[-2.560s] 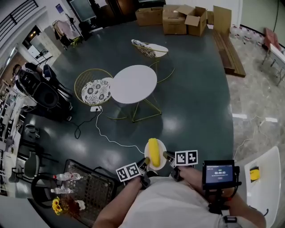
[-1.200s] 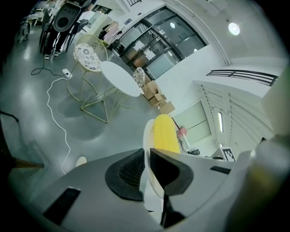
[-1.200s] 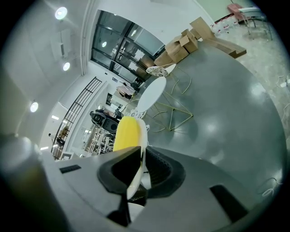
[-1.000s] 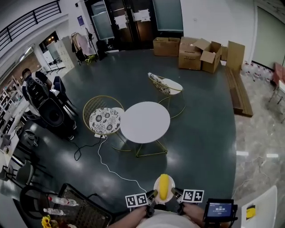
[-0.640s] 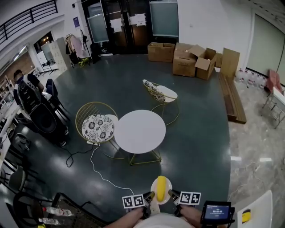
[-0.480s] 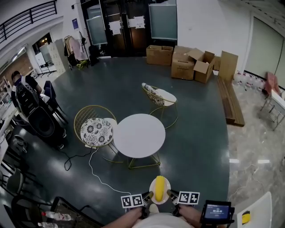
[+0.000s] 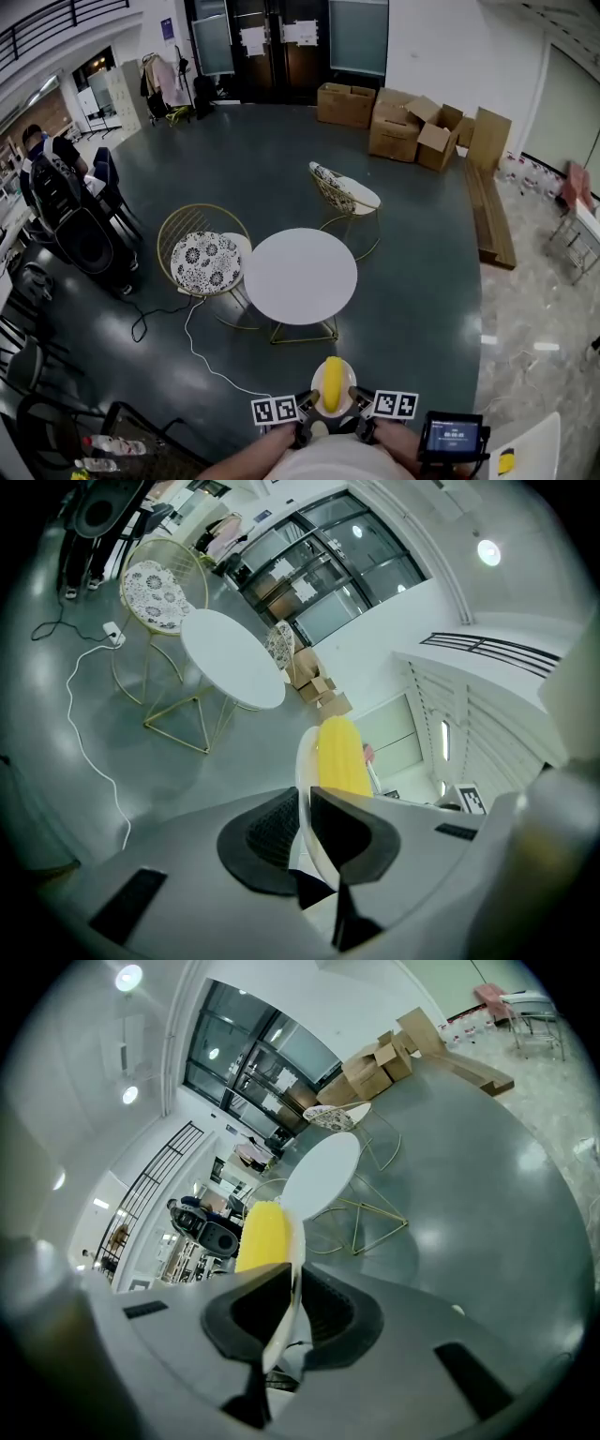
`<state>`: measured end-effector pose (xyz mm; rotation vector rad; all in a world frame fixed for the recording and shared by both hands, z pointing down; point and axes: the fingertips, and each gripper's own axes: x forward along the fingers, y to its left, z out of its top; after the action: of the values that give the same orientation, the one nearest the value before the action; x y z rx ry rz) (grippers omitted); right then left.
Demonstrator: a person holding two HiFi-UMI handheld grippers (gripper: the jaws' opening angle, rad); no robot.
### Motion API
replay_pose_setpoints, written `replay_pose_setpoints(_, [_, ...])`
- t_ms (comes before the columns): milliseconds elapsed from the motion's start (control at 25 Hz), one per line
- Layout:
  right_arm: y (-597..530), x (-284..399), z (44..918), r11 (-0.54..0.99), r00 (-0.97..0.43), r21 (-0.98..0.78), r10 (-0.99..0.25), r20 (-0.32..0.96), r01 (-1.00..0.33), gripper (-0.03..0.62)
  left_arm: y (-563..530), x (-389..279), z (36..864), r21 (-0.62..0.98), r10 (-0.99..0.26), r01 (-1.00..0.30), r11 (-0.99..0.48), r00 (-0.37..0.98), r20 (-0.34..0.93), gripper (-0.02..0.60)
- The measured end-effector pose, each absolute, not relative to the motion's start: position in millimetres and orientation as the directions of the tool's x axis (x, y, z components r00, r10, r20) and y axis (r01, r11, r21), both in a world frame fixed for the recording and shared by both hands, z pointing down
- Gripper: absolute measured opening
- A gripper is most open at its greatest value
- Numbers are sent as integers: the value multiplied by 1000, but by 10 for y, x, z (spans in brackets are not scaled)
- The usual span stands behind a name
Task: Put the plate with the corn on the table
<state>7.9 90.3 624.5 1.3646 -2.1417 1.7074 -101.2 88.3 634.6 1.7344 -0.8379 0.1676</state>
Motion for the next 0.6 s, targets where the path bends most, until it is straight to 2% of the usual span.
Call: replay_pose_setpoints(600, [141,-159,6257,63,-690,-766,-484,537,-640,43,270,-1233,6364,779,-541,-628,-5,656,526,46])
